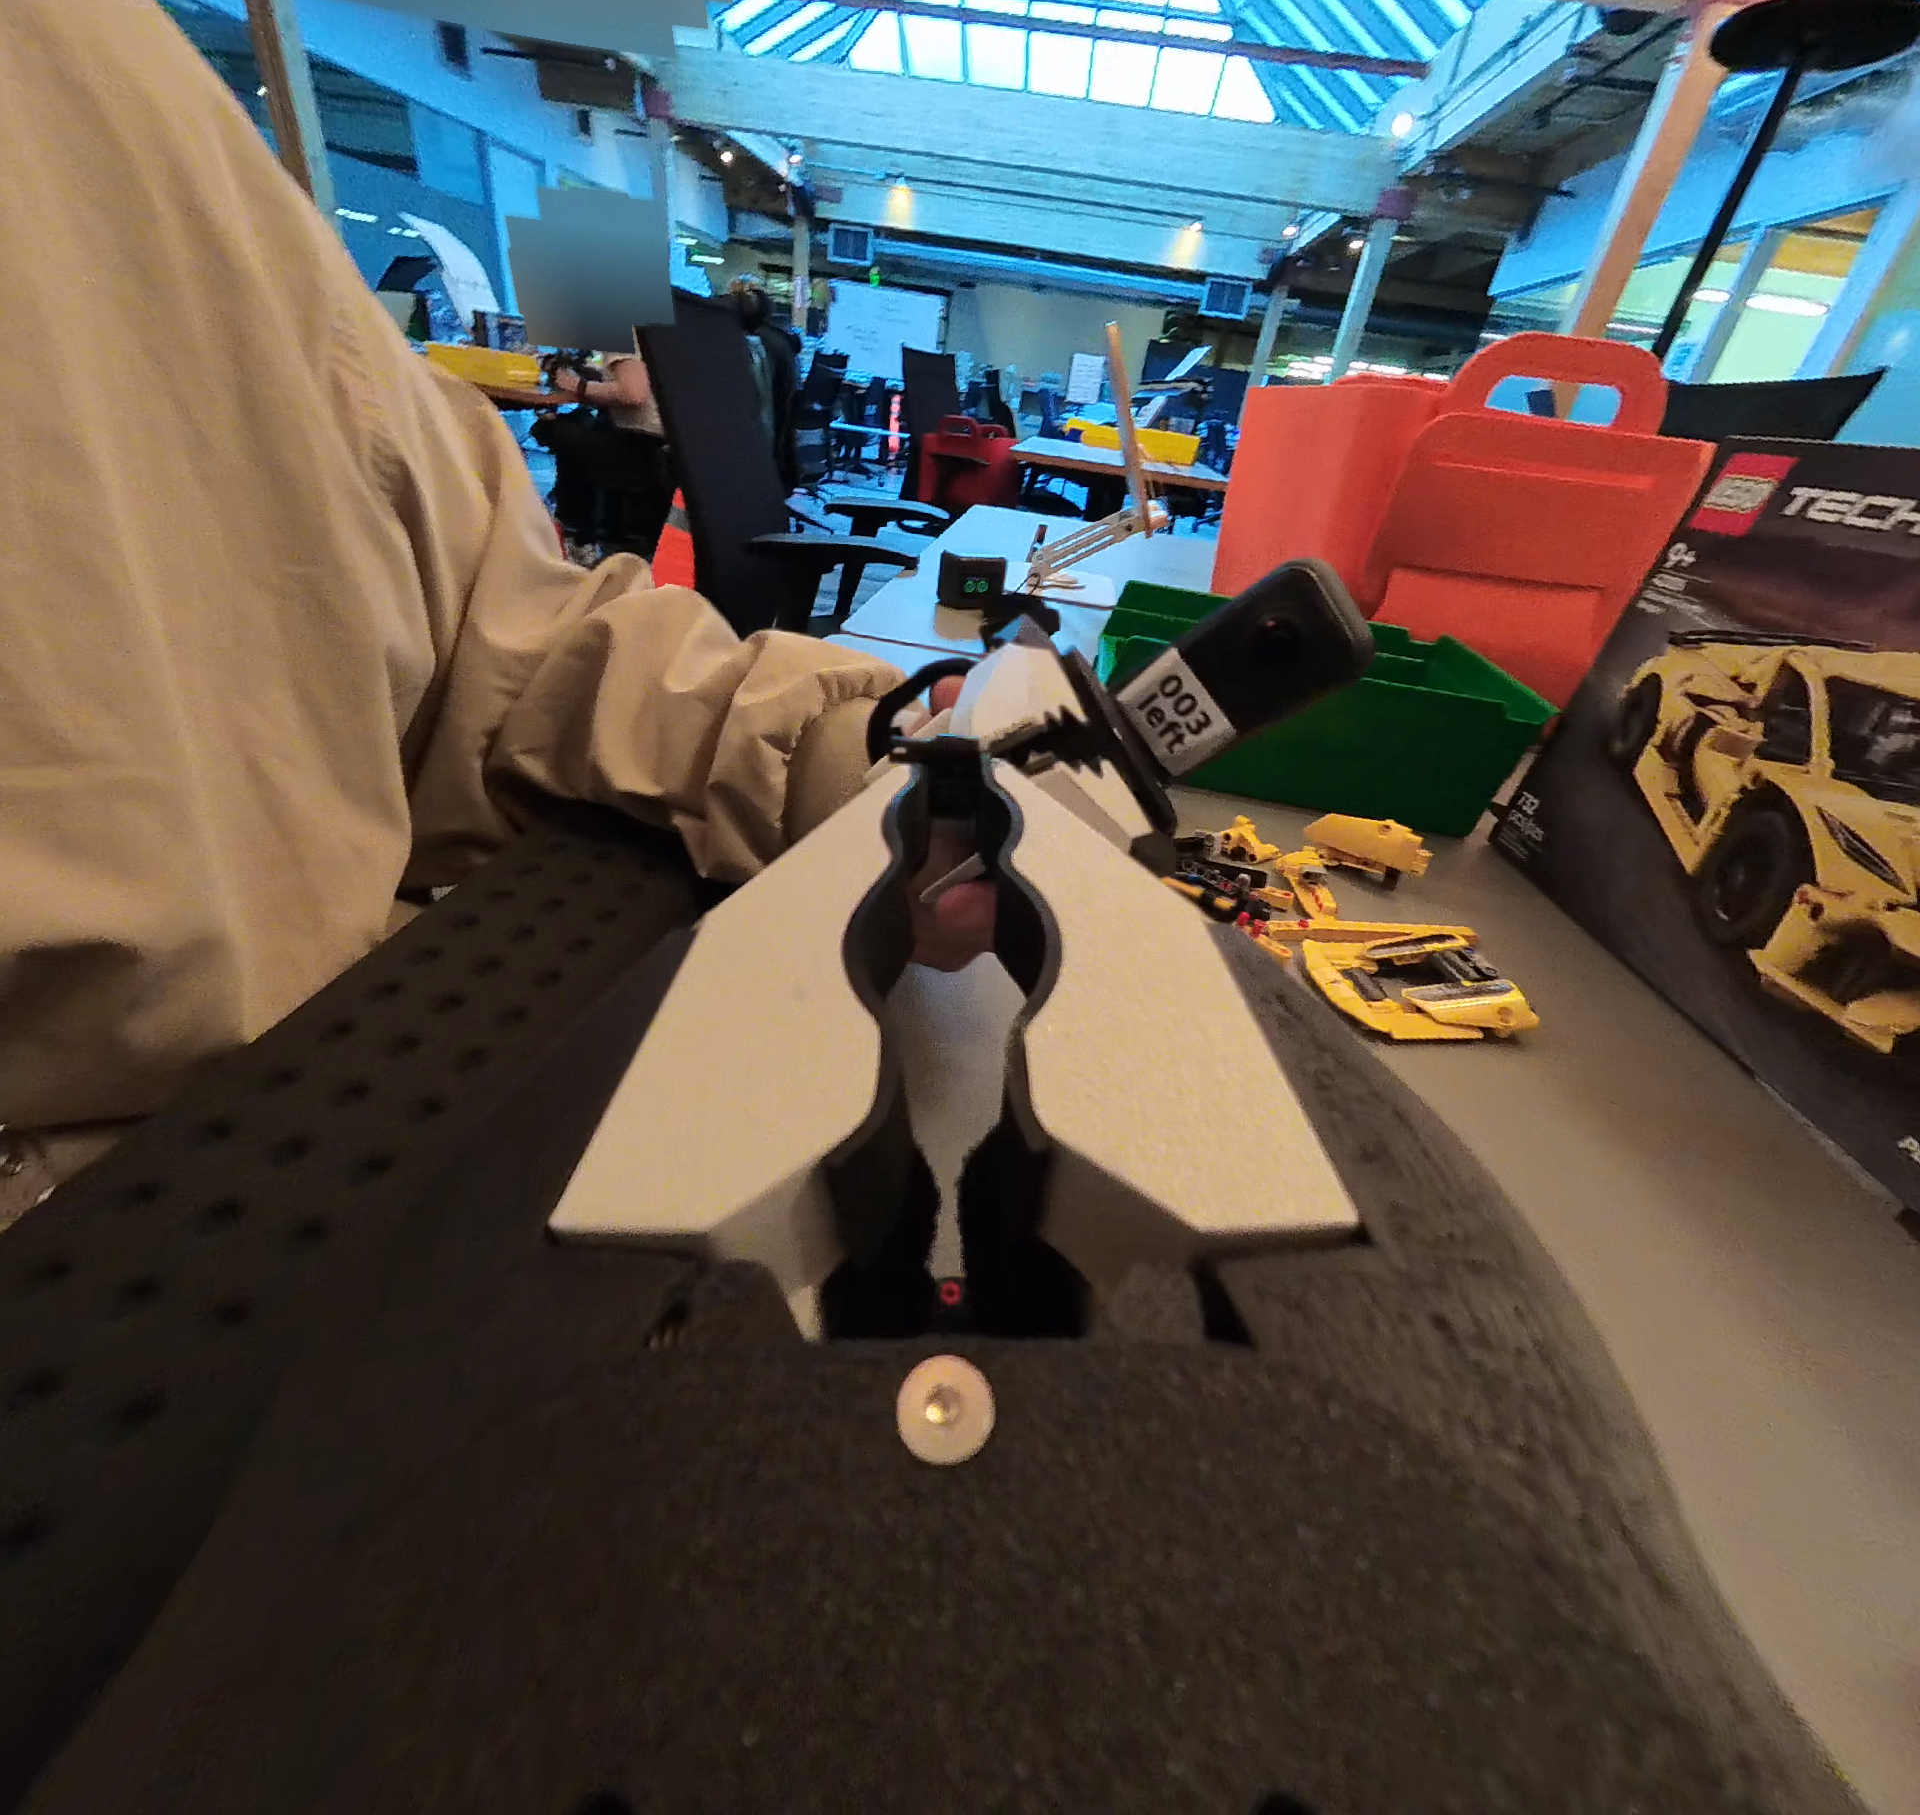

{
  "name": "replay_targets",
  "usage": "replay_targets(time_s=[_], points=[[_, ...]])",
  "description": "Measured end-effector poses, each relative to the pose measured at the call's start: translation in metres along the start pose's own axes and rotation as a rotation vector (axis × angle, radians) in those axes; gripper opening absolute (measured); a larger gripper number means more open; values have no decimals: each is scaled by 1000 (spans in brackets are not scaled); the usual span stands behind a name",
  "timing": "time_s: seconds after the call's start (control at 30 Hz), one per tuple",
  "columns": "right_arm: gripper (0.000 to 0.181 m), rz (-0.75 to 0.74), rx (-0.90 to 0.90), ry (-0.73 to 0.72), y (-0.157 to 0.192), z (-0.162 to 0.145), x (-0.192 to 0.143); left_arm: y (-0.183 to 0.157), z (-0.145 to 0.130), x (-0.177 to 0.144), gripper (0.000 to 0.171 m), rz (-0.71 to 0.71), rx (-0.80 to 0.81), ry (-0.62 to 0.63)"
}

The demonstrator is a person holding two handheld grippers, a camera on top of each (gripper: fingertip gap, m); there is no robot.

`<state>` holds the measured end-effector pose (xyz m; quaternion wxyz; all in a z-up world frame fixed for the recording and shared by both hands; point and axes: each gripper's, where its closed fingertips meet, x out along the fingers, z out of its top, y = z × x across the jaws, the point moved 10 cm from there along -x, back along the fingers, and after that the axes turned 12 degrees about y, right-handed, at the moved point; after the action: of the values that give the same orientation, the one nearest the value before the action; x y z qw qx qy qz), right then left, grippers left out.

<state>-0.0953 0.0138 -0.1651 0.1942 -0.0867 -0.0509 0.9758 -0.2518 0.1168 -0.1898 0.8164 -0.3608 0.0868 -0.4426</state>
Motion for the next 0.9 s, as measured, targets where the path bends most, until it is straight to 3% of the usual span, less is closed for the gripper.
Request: replay_targets(time_s=[0.5,0.7,0.9], points=[[6,58,-41,170,9,-6,4,4,-11,-3,9,36,9,159],[7,65,-41,169,10,-5,3,4,-13,-4,10,17,1,165],[7,109,-47,150,16,-1,8,2,-16,0,22,40,17,204]])
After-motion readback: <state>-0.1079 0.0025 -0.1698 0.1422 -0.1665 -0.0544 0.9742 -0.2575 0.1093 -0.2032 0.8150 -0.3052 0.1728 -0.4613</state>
